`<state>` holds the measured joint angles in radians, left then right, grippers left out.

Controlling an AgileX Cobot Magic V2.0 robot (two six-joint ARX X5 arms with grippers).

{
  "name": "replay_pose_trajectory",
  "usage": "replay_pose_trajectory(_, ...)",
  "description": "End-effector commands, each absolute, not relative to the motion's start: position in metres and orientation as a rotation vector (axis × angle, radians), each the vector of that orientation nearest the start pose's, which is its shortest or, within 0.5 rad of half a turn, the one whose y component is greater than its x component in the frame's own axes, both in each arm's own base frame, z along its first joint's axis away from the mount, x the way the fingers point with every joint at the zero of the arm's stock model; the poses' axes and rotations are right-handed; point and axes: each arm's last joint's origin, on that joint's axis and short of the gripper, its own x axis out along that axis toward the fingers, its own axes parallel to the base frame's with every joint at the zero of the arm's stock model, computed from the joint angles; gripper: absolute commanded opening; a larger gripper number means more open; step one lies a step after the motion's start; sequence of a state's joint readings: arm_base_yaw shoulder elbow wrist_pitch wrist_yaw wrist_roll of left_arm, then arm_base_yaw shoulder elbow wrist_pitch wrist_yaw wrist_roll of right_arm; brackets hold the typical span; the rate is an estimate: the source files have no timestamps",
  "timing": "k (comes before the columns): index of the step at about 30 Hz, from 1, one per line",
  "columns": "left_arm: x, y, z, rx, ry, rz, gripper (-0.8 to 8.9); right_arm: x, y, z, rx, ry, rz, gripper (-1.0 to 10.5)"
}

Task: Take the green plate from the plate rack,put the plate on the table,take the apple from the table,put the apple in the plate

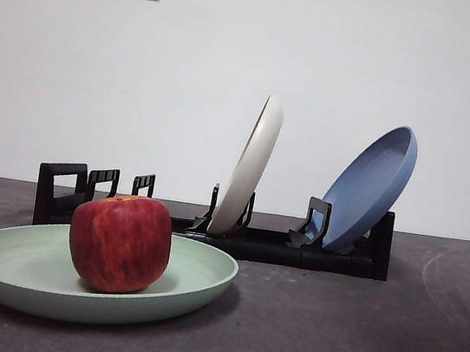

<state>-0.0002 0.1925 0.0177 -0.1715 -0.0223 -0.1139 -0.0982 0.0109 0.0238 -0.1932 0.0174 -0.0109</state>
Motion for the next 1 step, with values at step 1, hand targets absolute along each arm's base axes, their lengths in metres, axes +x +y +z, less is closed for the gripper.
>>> replay_pose_trajectory(1,0.1036,0.0009,0.1355,-0.099,0.346,0.040,-0.04,0.0954,-0.0098,0.1498,0.007,0.182,-0.113,0.0)
